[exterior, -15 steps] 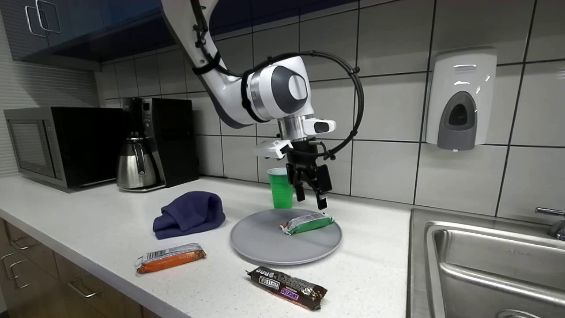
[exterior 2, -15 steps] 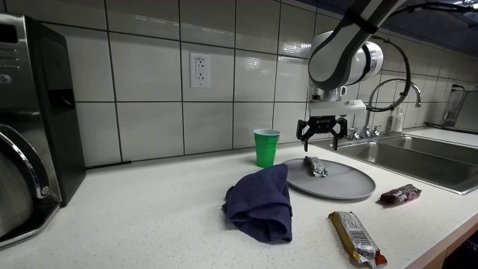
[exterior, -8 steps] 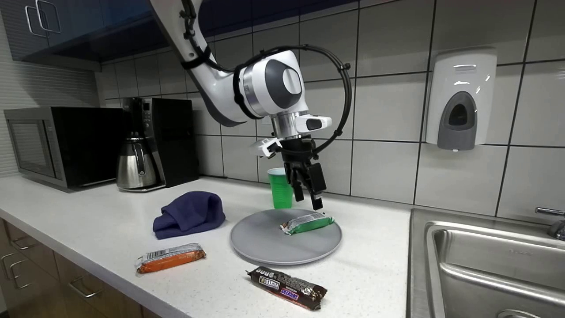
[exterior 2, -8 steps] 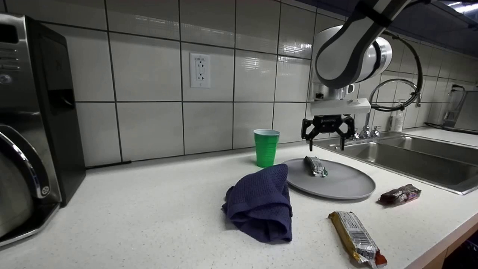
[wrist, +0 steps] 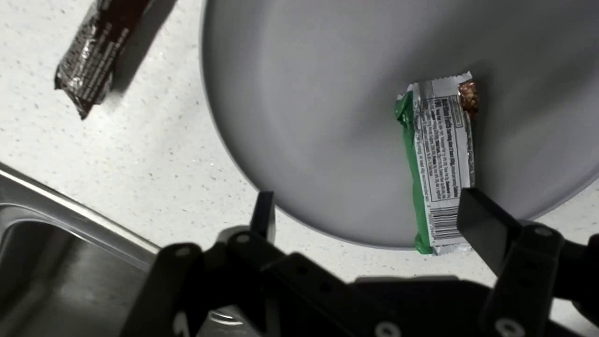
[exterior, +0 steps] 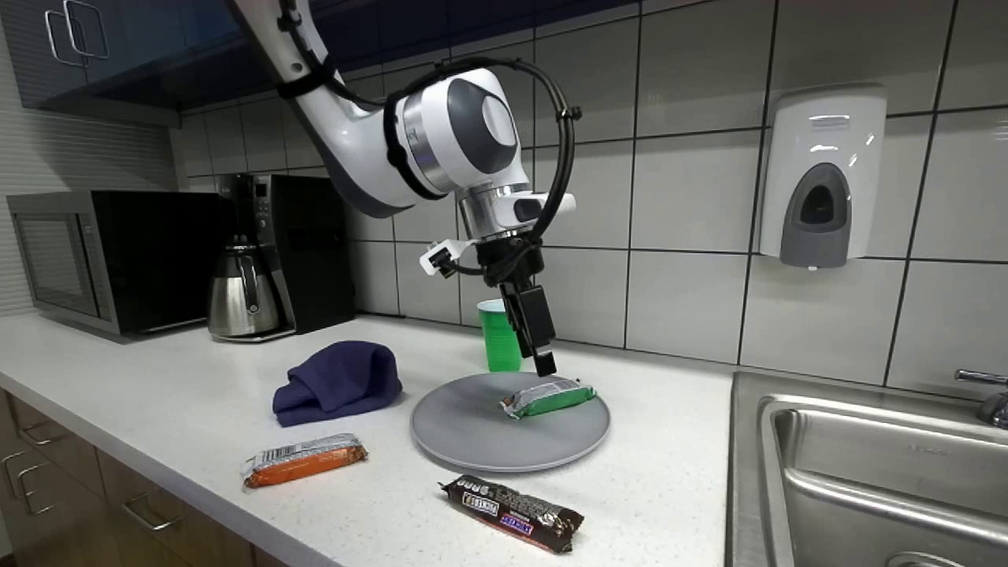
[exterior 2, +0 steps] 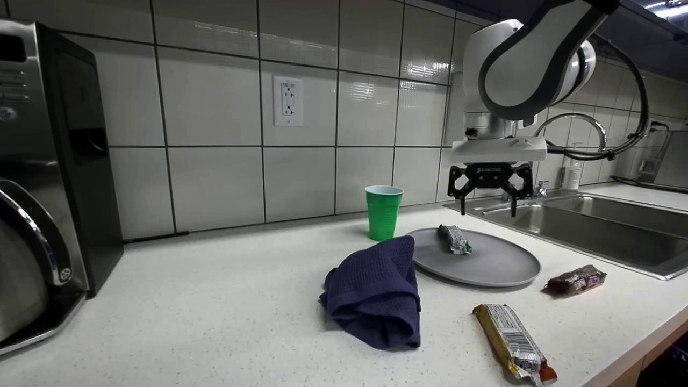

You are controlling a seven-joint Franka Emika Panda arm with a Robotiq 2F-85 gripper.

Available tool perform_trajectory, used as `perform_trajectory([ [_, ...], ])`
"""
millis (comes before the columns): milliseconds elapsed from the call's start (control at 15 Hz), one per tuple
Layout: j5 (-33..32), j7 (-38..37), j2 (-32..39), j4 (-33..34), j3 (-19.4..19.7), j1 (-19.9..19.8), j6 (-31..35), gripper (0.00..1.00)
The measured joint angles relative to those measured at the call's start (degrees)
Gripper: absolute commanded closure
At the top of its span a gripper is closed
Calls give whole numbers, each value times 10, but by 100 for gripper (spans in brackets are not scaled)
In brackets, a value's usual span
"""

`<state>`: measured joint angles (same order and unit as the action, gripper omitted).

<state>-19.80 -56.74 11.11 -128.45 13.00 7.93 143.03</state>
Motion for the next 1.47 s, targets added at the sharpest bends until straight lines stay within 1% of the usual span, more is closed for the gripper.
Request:
perform_trajectory([
  [200,-2,-44,-29,-31,-1,-5,0,0],
  [467,-4,-76,-64,-70,-3,-24,0,0],
  [800,-10,-82,-100,-117,-7,-53,3,0],
  [1200,-10,-84,-128,-167,-26,-76,17,0],
  [1467,-9,-123,-141,-193,-38,-85,25,0],
])
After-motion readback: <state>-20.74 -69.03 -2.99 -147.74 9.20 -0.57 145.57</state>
